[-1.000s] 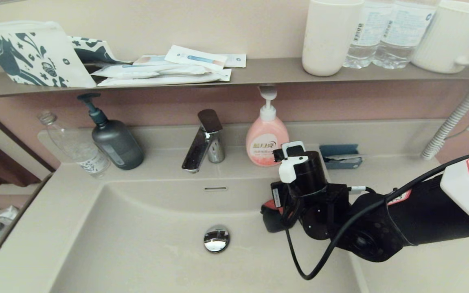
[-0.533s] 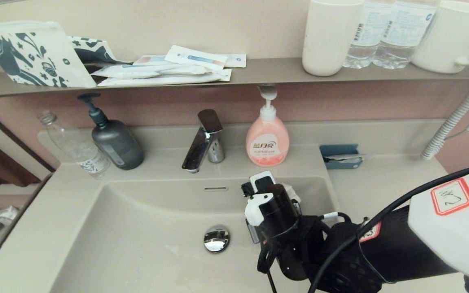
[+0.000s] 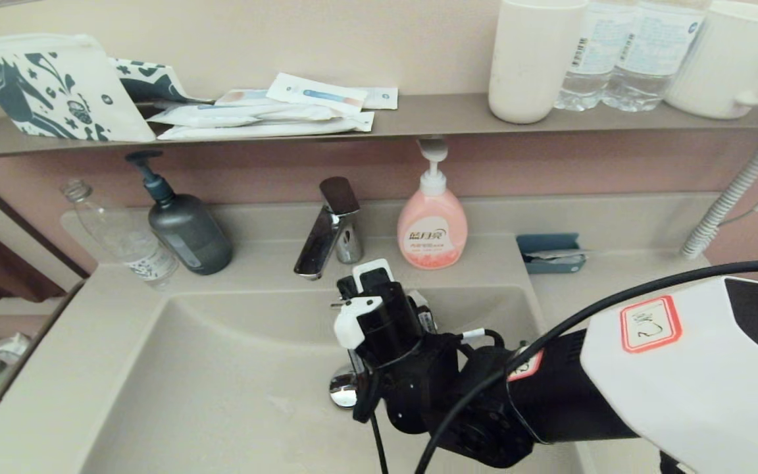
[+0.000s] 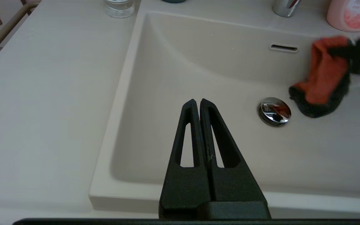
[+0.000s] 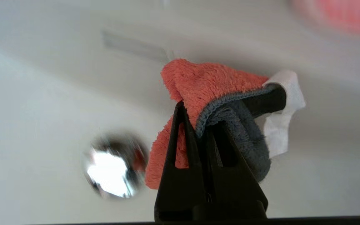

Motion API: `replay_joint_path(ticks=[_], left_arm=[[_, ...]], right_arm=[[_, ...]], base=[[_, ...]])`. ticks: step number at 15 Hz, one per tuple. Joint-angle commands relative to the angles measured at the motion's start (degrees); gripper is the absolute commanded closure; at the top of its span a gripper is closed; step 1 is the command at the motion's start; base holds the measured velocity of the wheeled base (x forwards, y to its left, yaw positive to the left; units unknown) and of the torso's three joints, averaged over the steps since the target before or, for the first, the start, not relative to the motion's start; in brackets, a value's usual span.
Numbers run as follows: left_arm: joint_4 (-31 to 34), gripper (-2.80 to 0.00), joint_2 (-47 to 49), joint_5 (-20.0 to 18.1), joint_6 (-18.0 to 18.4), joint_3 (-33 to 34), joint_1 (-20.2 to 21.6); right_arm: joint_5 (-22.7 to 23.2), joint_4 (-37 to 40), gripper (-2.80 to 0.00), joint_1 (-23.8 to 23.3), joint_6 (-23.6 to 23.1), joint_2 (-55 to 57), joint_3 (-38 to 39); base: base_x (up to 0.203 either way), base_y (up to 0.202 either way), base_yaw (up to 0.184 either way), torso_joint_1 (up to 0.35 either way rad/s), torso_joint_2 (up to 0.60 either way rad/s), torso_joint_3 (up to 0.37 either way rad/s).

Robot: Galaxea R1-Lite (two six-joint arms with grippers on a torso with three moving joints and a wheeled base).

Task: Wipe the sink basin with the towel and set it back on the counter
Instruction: Wipe the sink

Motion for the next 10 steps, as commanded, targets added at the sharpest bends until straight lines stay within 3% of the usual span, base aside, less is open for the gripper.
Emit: replay_joint_path(ticks=[1,4,10], left_arm=[[0.0,0.0,0.1,0.0,-0.1,0.0,0.0],[0.0,0.0,0.1,0.0,-0.1,0.0,0.0],[0.0,0.0,0.1,0.0,-0.1,0.0,-0.1]], right_arm=[[-0.4,-0.2,0.0,-0.1,0.0,4.3,-4.8],[-1.6,-1.4,0.0,-0.7,0.0,9.2,-11.0],[-1.7,-4.9,0.0,-3.0,-0.2,11.0,-15.2]], base=[[0.0,0.0,0.0,0.0,0.0,0.0],[0.0,0.0,0.0,0.0,0.0,0.0],[0.0,0.0,0.0,0.0,0.0,0.0]])
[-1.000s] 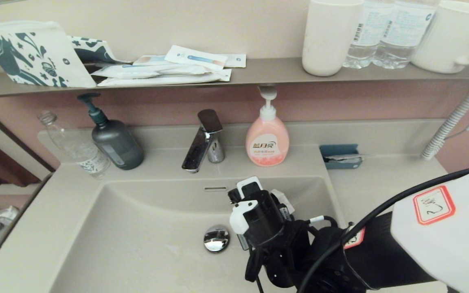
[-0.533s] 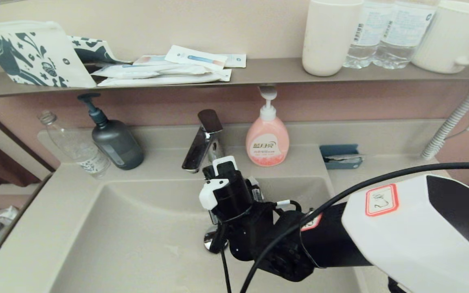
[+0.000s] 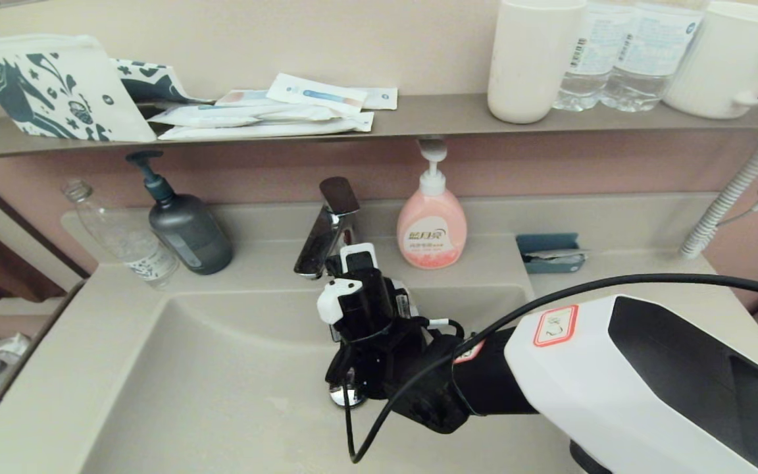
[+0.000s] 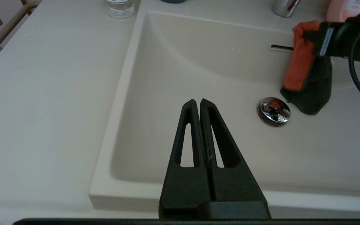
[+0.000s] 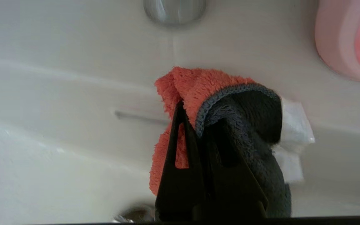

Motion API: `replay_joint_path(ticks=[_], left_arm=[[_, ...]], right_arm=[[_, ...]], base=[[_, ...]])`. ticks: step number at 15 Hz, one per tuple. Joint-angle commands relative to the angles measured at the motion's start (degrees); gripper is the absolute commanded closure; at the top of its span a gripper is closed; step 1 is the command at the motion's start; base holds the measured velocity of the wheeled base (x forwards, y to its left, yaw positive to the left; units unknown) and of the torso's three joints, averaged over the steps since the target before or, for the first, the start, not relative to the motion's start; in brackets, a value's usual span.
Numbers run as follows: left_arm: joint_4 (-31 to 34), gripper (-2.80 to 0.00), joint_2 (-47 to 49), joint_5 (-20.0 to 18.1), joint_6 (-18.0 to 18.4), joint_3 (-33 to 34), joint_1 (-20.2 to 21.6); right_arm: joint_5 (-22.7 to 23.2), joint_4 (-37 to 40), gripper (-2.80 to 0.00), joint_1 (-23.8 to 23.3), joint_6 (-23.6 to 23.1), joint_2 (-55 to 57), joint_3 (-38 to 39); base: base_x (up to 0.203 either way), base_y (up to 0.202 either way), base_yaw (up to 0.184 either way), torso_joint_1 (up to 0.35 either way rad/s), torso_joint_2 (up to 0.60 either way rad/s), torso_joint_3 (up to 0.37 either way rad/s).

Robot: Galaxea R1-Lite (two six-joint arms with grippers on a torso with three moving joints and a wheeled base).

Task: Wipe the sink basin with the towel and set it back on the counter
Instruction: Wipe the sink

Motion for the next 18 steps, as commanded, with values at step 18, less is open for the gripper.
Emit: replay_joint_path(ticks=[18], left_arm=[[0.0,0.0,0.1,0.0,-0.1,0.0,0.0]], right_arm=[[-0.3,0.8,0.0,0.3,-4.9,6.0,-12.7]], base=[[0.0,0.0,0.0,0.0,0.0,0.0]])
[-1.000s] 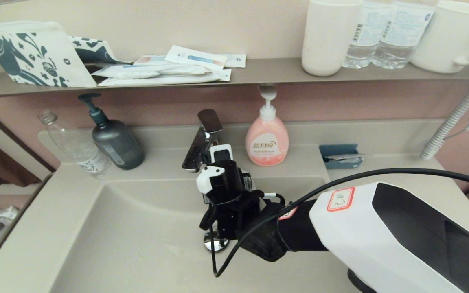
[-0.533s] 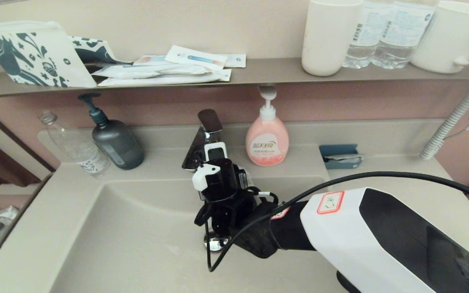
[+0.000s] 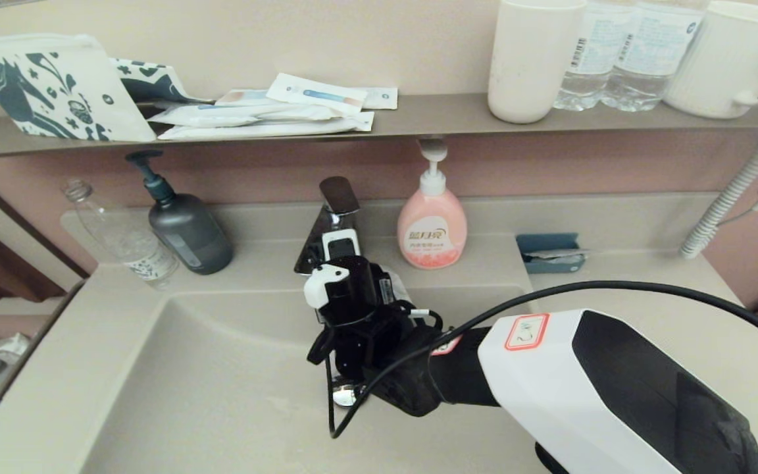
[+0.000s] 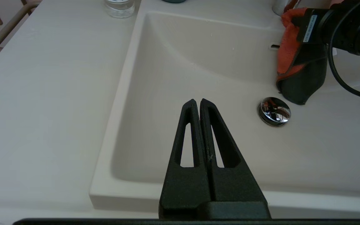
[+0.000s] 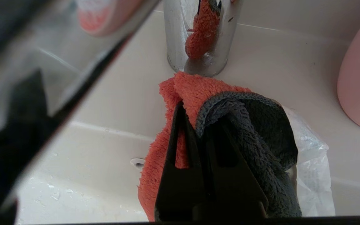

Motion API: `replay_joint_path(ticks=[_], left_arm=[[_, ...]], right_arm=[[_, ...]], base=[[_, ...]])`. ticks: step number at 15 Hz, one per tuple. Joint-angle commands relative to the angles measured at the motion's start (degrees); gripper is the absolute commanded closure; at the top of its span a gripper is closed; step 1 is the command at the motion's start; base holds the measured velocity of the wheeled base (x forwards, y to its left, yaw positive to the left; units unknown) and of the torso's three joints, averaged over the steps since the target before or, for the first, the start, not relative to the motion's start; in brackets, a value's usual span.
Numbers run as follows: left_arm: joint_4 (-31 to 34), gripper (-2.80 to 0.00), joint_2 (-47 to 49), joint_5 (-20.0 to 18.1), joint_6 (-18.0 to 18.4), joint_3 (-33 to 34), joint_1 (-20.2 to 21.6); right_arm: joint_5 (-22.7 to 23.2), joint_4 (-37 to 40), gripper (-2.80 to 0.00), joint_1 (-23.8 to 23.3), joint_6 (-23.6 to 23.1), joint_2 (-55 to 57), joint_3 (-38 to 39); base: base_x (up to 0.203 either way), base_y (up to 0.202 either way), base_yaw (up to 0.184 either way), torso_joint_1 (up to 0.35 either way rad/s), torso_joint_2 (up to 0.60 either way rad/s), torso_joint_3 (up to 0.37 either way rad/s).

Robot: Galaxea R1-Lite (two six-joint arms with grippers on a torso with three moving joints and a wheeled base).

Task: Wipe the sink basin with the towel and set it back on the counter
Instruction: Wipe the sink

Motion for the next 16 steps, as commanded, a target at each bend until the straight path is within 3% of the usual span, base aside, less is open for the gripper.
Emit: replay_joint_path(ticks=[1,16], left_arm=[[0.0,0.0,0.1,0.0,-0.1,-0.1,0.0],[0.0,0.0,0.1,0.0,-0.1,0.0,-0.1]], right_arm=[[-0.3,-0.1,0.0,-0.3,0.1,-0.9,1.0],[-0.1,-1.9,0.0,-6.7,2.2,-14.1,23.4]], base=[[0.0,0.0,0.0,0.0,0.0,0.0],[0.0,0.0,0.0,0.0,0.0,0.0]])
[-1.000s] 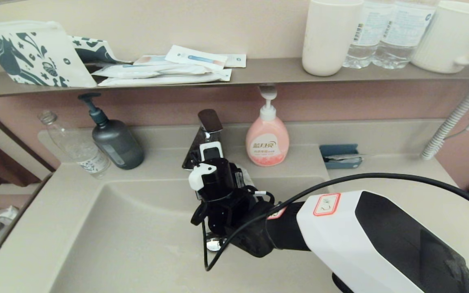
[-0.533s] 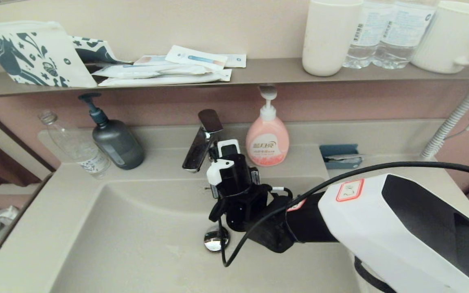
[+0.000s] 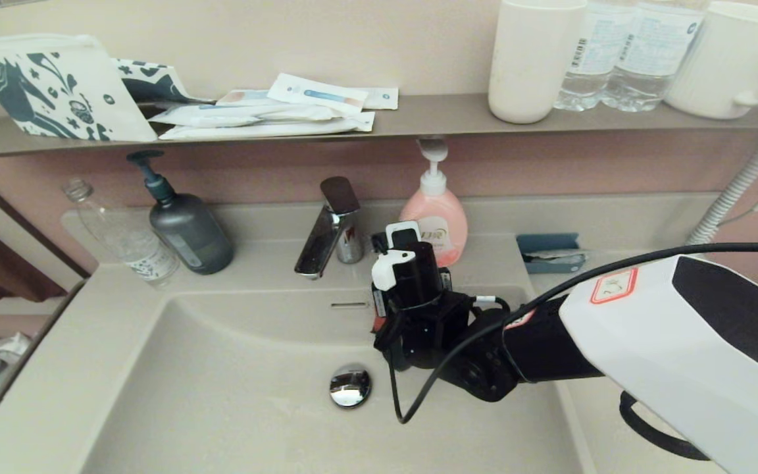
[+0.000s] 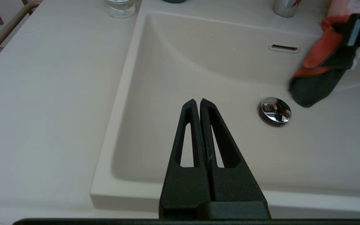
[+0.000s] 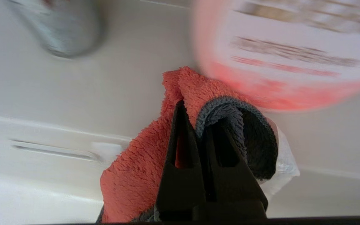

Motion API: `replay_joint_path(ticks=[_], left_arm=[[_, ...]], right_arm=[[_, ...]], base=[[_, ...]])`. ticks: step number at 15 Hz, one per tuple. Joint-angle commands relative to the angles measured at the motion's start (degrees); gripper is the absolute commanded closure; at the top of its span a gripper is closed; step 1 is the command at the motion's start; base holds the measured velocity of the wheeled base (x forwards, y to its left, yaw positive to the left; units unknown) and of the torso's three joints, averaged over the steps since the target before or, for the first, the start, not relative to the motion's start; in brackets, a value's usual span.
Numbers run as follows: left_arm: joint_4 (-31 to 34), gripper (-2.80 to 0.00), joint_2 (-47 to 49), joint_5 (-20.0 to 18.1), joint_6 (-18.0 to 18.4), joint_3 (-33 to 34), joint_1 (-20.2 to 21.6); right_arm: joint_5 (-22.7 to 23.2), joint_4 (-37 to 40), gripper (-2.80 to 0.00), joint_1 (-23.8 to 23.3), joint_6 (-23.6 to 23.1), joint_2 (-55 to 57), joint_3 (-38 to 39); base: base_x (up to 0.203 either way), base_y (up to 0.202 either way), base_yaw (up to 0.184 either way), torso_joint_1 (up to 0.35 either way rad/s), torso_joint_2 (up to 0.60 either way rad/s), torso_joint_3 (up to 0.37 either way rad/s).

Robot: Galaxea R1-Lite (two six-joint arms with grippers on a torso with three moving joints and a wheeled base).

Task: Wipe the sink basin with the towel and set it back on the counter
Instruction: Wipe the sink

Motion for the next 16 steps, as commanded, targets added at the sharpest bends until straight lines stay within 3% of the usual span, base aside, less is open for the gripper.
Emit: replay_joint_path(ticks=[1,5,16], left_arm=[[-0.1,0.0,0.1,0.0,-0.1,-0.1,0.0],[0.0,0.0,0.1,0.0,-0.1,0.0,-0.1],[-0.1,0.0,0.1,0.0,-0.1,0.0,0.0]], right_arm=[[-0.2,0.0,0.0,-0.3,0.0,-2.4,3.0],[-0.1,-2.0,0.0,-1.2,0.5,-7.1,12.5],[-0.2,-2.6,0.0,-11.2,1.5,-28.0,36.3]], base=[[0.0,0.0,0.0,0.0,0.0,0.0],[0.0,0.0,0.0,0.0,0.0,0.0],[0.0,0.0,0.0,0.0,0.0,0.0]])
